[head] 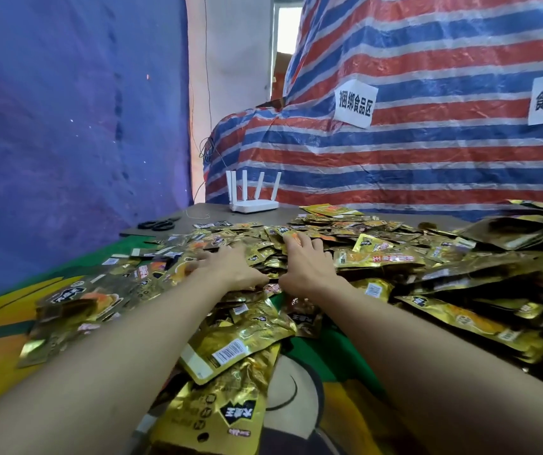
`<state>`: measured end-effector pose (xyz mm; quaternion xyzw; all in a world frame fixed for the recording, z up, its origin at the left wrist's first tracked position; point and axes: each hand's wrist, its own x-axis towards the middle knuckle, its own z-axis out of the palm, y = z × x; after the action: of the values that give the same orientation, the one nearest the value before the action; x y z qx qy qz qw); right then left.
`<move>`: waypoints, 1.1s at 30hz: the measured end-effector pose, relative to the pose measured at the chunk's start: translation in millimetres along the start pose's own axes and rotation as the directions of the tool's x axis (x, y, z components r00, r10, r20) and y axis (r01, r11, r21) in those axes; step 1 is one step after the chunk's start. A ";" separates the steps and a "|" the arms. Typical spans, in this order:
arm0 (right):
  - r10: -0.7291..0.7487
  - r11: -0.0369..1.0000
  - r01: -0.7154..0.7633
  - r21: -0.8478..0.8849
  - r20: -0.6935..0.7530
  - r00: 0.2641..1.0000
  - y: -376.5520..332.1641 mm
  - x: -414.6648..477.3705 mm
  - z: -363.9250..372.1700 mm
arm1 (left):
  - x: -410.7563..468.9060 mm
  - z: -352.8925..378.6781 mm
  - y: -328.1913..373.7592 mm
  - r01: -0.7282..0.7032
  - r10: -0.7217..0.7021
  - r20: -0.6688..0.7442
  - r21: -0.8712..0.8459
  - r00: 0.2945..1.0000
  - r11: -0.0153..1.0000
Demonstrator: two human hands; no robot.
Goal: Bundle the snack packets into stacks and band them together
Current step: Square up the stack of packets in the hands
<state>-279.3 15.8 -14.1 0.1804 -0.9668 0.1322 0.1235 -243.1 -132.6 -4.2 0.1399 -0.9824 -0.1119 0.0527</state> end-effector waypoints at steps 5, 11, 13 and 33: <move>0.040 0.983 -0.042 -0.180 -0.015 0.999 -0.3 12.2 2.8 | 3.8 5.9 17.7 0.071 -0.074 0.028 0.091 0.997 0.993; -0.158 0.979 0.123 -0.164 -0.226 0.961 0.7 -5.4 -0.8 | -18.0 9.0 27.5 -0.246 0.286 -0.210 0.198 0.935 0.949; -0.143 0.988 0.126 -0.091 -0.224 0.964 2.5 -10.5 -4.6 | -26.4 5.9 27.7 -0.289 0.340 -0.284 0.205 0.897 0.935; 0.262 0.696 0.144 0.703 -0.435 0.861 36.0 -94.9 -76.6 | -66.6 -34.0 -5.5 -0.374 -0.012 -0.561 -0.567 0.828 0.734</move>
<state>-192.5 101.2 22.7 0.1407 -0.7761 0.5435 0.2871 -173.4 -125.6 22.6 0.0368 -0.8344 -0.3996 0.3778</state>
